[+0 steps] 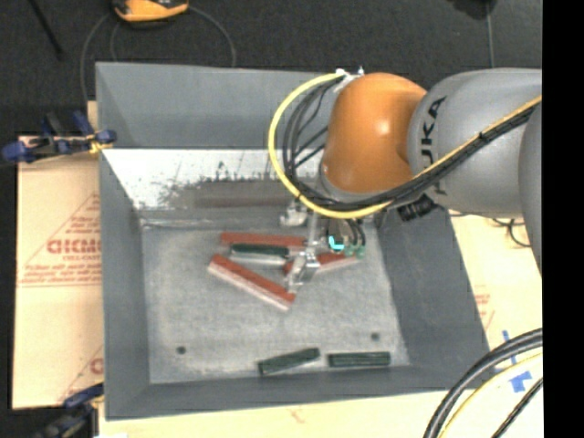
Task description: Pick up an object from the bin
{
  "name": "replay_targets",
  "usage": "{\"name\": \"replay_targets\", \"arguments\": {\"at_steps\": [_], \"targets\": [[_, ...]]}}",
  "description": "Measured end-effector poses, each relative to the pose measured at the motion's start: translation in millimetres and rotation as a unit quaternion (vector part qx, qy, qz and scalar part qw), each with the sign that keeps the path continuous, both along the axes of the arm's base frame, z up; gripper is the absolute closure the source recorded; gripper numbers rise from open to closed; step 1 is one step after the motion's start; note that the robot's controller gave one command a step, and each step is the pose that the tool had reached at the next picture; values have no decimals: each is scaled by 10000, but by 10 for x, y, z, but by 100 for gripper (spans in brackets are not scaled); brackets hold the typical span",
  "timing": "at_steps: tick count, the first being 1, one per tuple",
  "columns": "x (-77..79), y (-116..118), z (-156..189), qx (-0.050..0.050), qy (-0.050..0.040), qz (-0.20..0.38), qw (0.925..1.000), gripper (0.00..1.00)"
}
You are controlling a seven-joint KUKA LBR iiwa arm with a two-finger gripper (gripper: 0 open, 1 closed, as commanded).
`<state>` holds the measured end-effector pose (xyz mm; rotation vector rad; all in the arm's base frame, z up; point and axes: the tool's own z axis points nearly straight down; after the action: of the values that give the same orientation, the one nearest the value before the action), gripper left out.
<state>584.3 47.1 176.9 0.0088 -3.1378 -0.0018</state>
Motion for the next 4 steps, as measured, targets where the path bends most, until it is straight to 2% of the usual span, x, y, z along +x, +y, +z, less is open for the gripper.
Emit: {"name": "replay_targets", "arguments": {"at_steps": [1, 2, 3, 4], "targets": [[16, 0, 39, 3, -34, -3, 10000, 0], [276, -23, -867, 14, -50, -528, 9986, 100], [345, -37, -858, 22, -250, -540, 9982, 0], [345, -36, -858, 23, -249, -542, 9982, 0]]}}
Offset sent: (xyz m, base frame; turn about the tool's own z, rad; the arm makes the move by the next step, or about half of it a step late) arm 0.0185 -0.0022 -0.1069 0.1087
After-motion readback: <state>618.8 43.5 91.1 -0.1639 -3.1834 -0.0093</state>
